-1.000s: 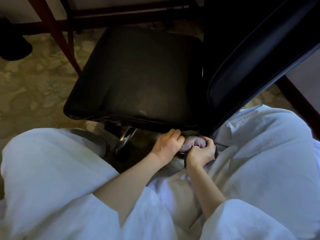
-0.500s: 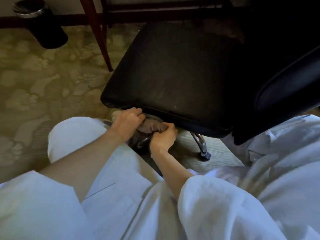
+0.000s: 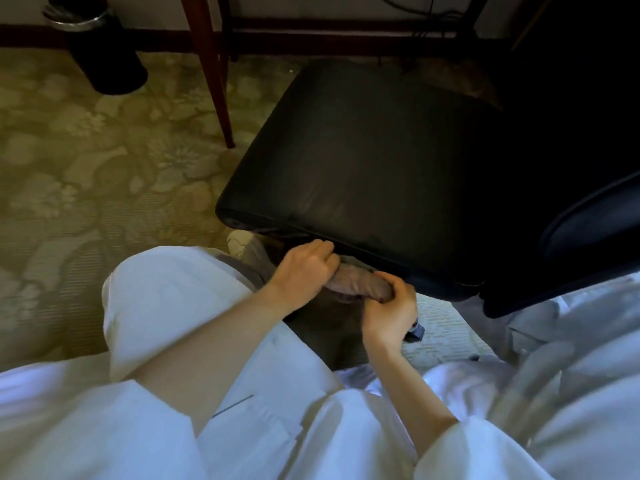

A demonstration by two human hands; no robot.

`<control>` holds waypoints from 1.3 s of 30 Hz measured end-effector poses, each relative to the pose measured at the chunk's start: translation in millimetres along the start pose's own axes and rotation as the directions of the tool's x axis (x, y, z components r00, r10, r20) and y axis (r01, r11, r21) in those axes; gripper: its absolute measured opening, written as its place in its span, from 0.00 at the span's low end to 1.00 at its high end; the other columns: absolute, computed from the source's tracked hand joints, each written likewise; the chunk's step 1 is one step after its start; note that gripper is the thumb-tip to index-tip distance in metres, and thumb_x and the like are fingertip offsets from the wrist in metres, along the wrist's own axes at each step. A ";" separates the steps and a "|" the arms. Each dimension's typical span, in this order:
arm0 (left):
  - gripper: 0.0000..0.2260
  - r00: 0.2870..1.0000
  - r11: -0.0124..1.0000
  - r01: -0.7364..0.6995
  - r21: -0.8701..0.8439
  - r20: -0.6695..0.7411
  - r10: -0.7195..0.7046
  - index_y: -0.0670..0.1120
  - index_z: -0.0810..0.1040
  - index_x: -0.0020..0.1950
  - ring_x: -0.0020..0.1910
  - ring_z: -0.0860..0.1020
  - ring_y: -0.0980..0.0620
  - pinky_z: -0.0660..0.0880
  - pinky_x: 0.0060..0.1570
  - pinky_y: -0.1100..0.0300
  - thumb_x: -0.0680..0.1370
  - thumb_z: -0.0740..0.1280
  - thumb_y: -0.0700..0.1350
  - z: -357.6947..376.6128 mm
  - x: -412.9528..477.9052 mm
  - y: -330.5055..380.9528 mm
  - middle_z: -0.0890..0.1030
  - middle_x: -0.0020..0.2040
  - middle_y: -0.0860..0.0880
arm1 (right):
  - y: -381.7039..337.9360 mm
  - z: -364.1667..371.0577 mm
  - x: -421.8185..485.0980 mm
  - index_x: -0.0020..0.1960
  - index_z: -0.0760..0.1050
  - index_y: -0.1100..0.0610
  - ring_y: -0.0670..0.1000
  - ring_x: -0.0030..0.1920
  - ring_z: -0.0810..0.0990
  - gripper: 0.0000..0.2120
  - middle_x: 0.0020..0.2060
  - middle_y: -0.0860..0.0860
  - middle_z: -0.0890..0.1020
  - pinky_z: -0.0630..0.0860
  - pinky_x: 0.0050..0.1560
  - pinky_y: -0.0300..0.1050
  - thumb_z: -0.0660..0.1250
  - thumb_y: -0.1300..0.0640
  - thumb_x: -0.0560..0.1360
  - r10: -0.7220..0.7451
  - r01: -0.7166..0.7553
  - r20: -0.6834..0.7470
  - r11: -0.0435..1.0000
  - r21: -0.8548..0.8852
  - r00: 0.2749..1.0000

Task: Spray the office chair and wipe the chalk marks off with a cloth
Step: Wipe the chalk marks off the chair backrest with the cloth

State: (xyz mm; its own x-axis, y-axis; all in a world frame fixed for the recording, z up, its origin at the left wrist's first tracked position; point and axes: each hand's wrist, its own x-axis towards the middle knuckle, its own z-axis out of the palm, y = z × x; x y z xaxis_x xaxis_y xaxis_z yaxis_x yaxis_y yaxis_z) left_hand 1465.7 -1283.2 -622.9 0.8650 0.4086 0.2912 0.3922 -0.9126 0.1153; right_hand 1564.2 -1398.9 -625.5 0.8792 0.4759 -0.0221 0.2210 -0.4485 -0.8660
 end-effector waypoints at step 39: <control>0.13 0.934 0.946 0.298 -0.128 -0.167 -0.317 0.38 0.77 0.45 0.41 0.78 0.41 0.78 0.32 0.53 0.64 0.73 0.29 -25.4 -35.5 -89.7 0.76 0.47 0.39 | -64.8 57.3 28.4 0.49 0.73 0.56 0.54 0.40 0.75 0.26 0.45 0.55 0.74 0.74 0.27 0.45 0.81 0.58 0.56 -0.604 0.848 0.597 0.350 -0.397 0.529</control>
State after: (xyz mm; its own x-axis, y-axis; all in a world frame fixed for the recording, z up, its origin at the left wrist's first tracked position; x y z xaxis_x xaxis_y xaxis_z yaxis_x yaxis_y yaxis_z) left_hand 1391.9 -1216.2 -619.5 0.6313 0.6683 0.3935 0.5888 -0.7432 0.3177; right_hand 1550.7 -1313.0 -598.6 0.0799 0.9738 0.2130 0.9908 -0.0542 -0.1237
